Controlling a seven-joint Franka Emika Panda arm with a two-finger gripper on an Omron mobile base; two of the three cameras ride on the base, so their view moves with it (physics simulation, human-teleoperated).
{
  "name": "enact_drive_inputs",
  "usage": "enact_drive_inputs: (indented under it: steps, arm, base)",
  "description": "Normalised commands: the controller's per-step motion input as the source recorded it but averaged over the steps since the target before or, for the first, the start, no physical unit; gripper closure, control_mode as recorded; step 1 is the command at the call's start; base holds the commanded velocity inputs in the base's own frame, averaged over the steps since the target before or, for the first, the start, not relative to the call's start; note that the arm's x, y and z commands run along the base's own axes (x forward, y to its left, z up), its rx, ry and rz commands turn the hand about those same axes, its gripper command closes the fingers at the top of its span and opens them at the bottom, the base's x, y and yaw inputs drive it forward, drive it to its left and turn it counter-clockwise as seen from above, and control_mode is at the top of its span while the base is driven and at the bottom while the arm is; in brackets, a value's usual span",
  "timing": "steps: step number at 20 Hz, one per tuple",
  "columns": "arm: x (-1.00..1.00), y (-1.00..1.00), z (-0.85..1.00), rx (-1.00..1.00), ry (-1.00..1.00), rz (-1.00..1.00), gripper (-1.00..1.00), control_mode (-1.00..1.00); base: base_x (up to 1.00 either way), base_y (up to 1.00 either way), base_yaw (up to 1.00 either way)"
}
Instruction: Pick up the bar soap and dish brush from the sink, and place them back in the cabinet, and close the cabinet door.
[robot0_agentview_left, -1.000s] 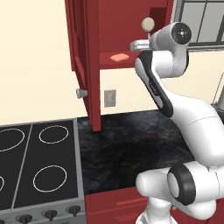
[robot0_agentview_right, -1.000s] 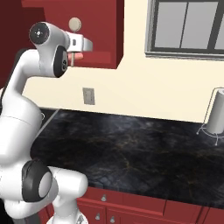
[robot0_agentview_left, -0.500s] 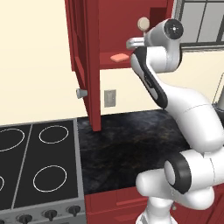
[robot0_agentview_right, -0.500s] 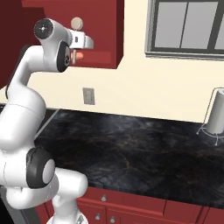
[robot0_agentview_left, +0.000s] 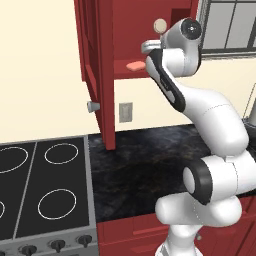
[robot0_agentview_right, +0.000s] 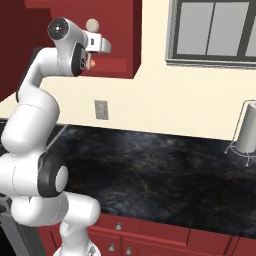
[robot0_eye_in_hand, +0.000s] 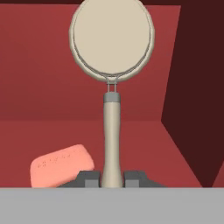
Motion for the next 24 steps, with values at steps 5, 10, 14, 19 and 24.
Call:
enact_drive_inputs:
  steps: [5, 10, 14, 19, 24]
  arm:
    - [0.34, 0.0, -0.01, 0.0, 0.0, 0.0, 1.0, -1.0]
    - [0.3, 0.0, -0.11, 0.0, 0.0, 0.0, 1.0, -1.0]
    - [0.23, 0.0, -0.13, 0.0, 0.0, 0.0, 1.0, -1.0]
    - [0.19, 0.0, -0.15, 0.0, 0.0, 0.0, 1.0, -1.0]
    - [0.19, 0.0, -0.14, 0.0, 0.0, 0.0, 1.0, -1.0]
  base:
    - [0.0, 0.0, 0.0]
    - [0.0, 0.0, 0.0]
    - [0.0, 0.0, 0.0]
    - [0.0, 0.0, 0.0]
    - [0.0, 0.0, 0.0]
